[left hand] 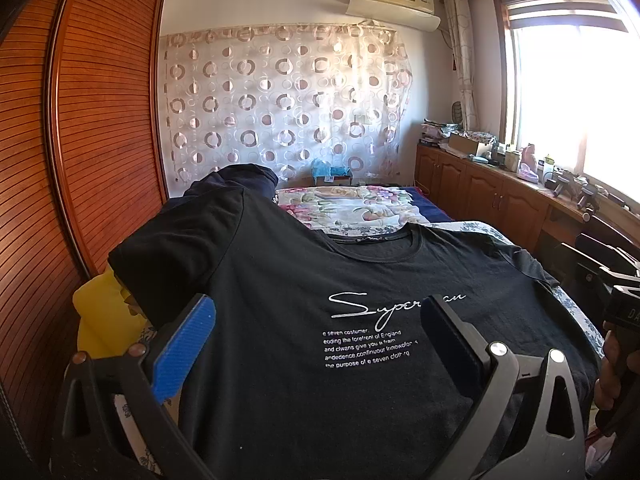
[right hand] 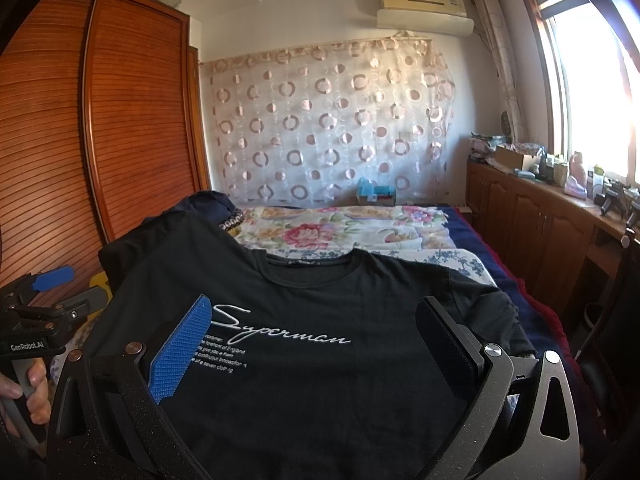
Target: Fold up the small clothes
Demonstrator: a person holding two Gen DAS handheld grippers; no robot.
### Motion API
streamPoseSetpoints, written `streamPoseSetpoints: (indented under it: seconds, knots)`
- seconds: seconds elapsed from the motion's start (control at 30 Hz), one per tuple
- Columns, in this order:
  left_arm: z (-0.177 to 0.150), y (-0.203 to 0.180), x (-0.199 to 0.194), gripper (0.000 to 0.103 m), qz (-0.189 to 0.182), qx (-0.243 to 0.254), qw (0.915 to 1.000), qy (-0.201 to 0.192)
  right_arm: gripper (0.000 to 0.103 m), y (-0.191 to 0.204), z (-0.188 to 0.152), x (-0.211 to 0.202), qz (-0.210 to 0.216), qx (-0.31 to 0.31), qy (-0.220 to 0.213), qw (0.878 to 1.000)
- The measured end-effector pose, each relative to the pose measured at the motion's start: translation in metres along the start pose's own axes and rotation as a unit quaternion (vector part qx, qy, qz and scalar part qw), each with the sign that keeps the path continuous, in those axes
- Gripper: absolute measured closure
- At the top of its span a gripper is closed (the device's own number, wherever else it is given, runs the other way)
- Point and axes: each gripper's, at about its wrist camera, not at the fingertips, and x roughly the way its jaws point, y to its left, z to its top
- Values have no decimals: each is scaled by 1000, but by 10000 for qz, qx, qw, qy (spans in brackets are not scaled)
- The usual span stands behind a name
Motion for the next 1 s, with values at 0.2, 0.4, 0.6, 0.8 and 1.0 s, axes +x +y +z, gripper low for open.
streamPoseSetpoints:
  seconds: [0.2, 0.4, 0.6, 0.8, 1.0]
  knots:
    - [0, 0, 0, 0, 0, -1, 10000, -2, 0, 1, 0, -1, -6, 3, -1, 10000]
    - [-1, -1, 0, 0, -9, 8, 10000, -21, 0, 1, 0, 0, -8, -3, -14, 10000]
    - [2, -7, -4, 0, -7, 16, 10000, -35, 0, 1, 0, 0, -3, 1, -10, 10000]
    - [2, -8, -4, 0, -18, 16, 10000, -36, 0, 1, 0, 0, -1, 1, -8, 10000]
    - [2, -8, -4, 0, -15, 17, 10000, -38, 0, 1, 1, 0, -1, -1, -10, 10000]
